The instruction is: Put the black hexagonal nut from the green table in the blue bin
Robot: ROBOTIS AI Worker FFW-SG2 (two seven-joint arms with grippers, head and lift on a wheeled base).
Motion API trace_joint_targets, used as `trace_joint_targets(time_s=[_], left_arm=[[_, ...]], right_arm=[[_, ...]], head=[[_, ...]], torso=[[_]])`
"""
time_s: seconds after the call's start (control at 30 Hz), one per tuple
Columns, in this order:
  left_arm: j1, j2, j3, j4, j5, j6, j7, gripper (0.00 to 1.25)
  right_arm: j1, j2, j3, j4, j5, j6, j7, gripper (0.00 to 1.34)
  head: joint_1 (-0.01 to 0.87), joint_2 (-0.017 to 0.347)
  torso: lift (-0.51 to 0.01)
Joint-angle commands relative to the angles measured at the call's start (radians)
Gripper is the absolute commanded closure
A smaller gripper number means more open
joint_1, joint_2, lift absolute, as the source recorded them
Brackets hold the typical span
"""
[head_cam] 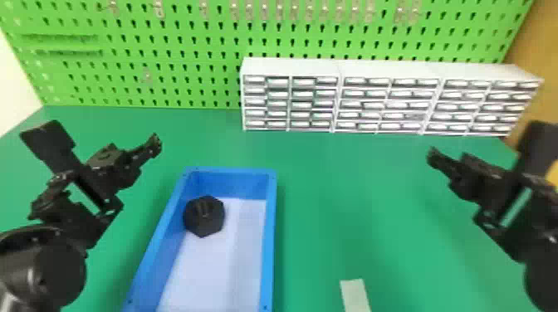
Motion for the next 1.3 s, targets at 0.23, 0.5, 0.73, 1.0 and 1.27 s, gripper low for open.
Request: trace_joint_targets(time_s=[0.23,0.5,0.73,1.0,1.27], left_arm=[[0.001,0.000,0.008,0.002,0.001,0.000,0.000,0.14],[0.009,0.000,0.016,0.014,0.008,0.000,0.000,0.14],[0.012,0.000,0.017,0.020,0.006,0.000,0.000,0.14],[0.018,0.000,0.019,0.026,-0.005,0.000,0.000,0.14],[0.018,-0.002,0.020,0.032,-0.005,0.000,0.000,0.14]], right_arm=[[0.082,0.004,-0.205,0.030,-0.004,-0.094,0.139,0.52],[0.109,0.017,-0.242,0.037,0.144,-0.190,0.162,0.52],[0.094,0.063,-0.282,0.090,0.127,-0.281,0.202,0.52],[0.070,0.058,-0.305,0.164,0.069,-0.330,0.234,0.52],[0.044,-0.005,-0.280,0.279,-0.108,-0.255,0.291,0.52]], head=[[0.666,0.032],[0.666,0.032],[0.666,0.032],[0.666,0.032],[0.666,0.032]], torso=[[-0.100],[-0.100],[-0.100],[-0.100],[-0.100]])
